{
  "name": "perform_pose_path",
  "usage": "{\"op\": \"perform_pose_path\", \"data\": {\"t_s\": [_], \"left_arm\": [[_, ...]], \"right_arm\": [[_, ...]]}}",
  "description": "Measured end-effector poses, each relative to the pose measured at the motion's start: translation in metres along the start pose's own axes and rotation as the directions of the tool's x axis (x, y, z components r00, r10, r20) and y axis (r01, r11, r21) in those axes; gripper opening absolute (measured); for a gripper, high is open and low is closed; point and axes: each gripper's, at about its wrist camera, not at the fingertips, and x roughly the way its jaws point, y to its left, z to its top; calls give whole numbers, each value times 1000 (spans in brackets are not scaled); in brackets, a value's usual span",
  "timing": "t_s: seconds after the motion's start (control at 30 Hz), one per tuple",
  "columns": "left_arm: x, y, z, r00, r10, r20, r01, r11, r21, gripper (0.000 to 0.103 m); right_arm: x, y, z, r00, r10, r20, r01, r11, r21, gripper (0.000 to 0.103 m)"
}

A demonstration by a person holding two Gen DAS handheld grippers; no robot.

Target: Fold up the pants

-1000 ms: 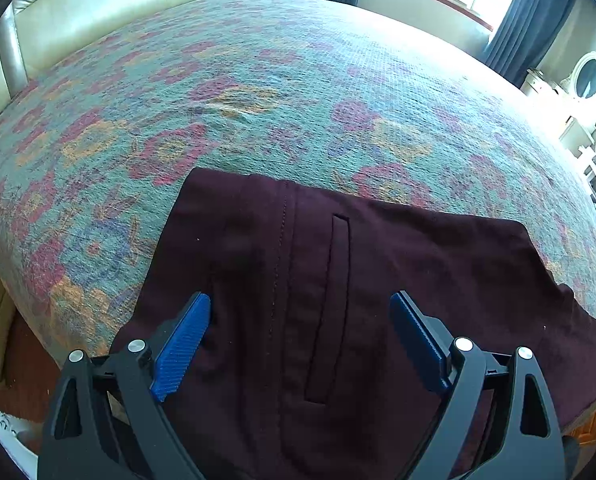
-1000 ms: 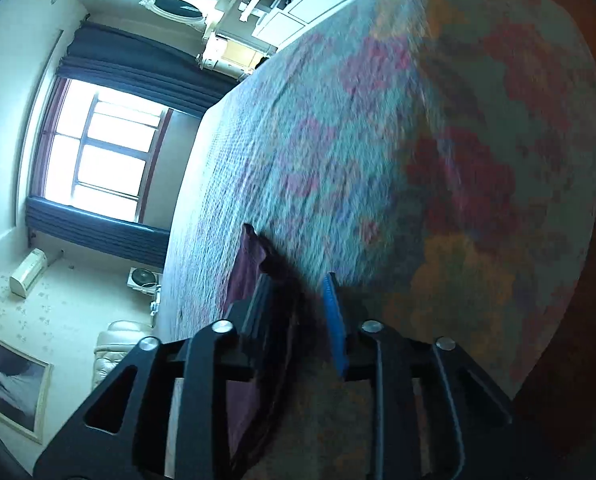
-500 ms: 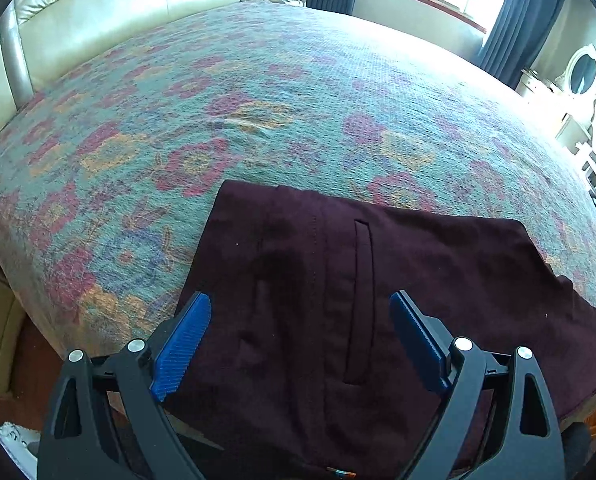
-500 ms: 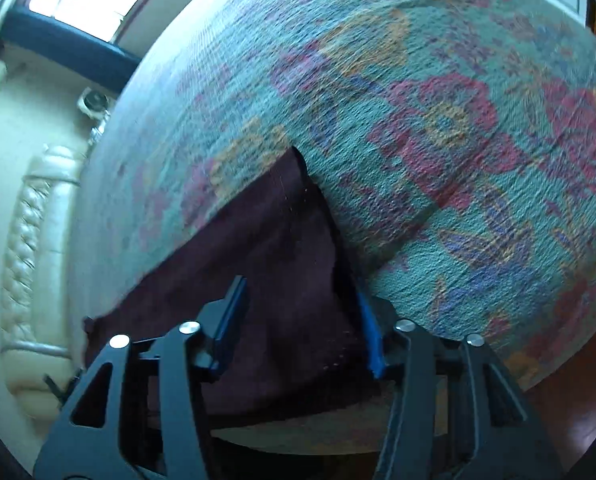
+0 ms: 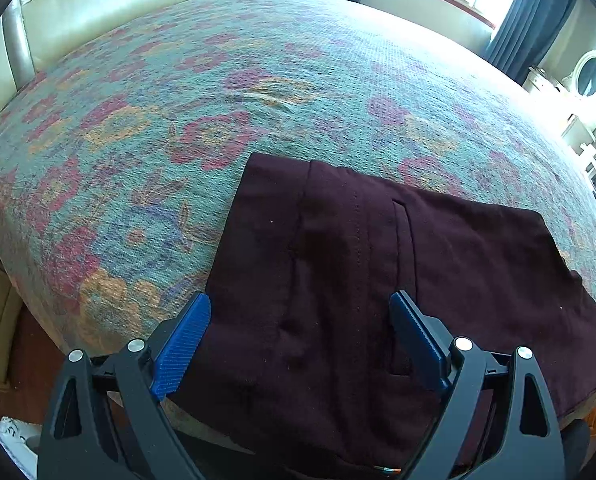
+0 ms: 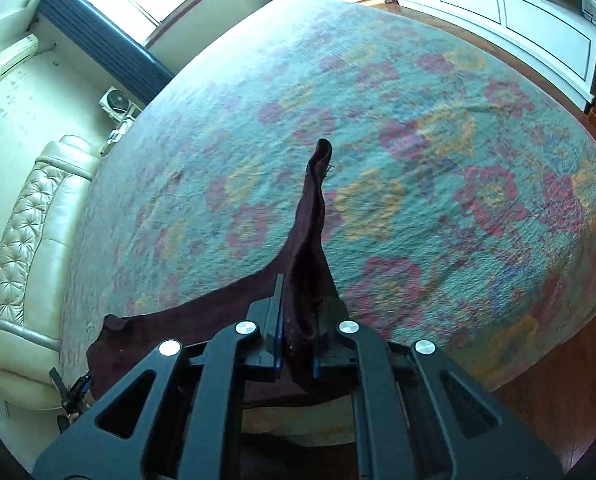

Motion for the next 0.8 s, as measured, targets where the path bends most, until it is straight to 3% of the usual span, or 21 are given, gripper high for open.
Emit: {"op": "perform_pose_path", "data": {"t_s": [0.27, 0.53, 0.8], "left_arm": [[3, 1, 2, 1000, -5, -12, 5, 1000, 0, 90], [2, 2, 1, 1000, -10, -10, 10, 1000, 4, 91], [2, 3, 2, 1000, -9, -12, 9, 1000, 4, 91]], "right_arm": [[-7, 117, -16, 993, 121, 11, -118, 983, -138, 9], [41, 203, -56, 980, 195, -45, -200, 953, -228, 9], [112, 243, -107, 982, 139, -129, -171, 943, -286, 9]]}}
